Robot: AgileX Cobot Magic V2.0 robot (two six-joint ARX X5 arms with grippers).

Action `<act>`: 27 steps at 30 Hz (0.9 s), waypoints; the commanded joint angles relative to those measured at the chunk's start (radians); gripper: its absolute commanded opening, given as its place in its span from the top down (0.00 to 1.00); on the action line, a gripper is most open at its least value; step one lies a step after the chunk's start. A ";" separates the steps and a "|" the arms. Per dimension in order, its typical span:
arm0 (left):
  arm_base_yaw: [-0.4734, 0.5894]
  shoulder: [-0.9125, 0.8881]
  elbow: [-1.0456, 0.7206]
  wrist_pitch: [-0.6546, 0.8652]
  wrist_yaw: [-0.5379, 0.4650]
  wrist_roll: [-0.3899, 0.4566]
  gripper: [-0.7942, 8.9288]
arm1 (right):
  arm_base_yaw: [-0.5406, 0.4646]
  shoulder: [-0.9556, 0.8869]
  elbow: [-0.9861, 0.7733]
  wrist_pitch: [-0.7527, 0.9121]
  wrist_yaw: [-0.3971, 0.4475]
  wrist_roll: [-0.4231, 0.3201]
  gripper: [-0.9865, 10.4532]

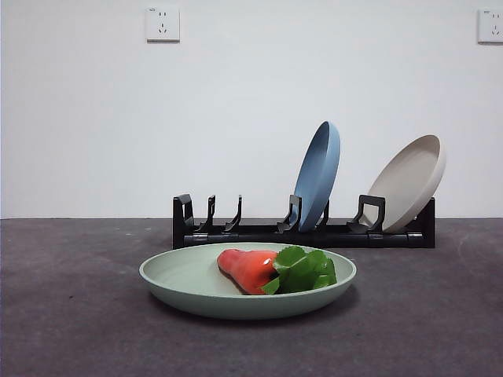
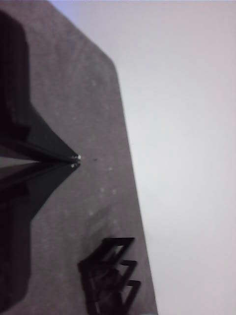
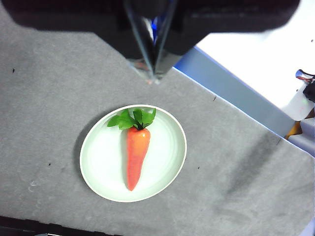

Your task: Take the green plate from the plate rack,put the plate on the table,take the carrot from the table,put the carrot in the plate

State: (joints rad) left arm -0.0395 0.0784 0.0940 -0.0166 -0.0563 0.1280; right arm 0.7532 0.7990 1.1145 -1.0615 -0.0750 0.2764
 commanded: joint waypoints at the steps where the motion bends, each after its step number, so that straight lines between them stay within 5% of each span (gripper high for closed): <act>1: 0.007 -0.033 -0.050 0.004 0.006 -0.039 0.92 | 0.002 -0.003 0.002 0.005 0.003 -0.005 0.91; 10: 0.009 -0.077 -0.091 -0.168 0.005 -0.073 0.92 | 0.002 -0.003 0.002 0.005 0.003 -0.005 0.91; 27: 0.008 -0.077 -0.091 -0.163 0.008 -0.083 0.92 | 0.002 -0.003 0.002 0.005 0.003 -0.005 0.91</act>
State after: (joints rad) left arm -0.0345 0.0044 0.0170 -0.1856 -0.0486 0.0513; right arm 0.7532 0.7971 1.1145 -1.0615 -0.0750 0.2764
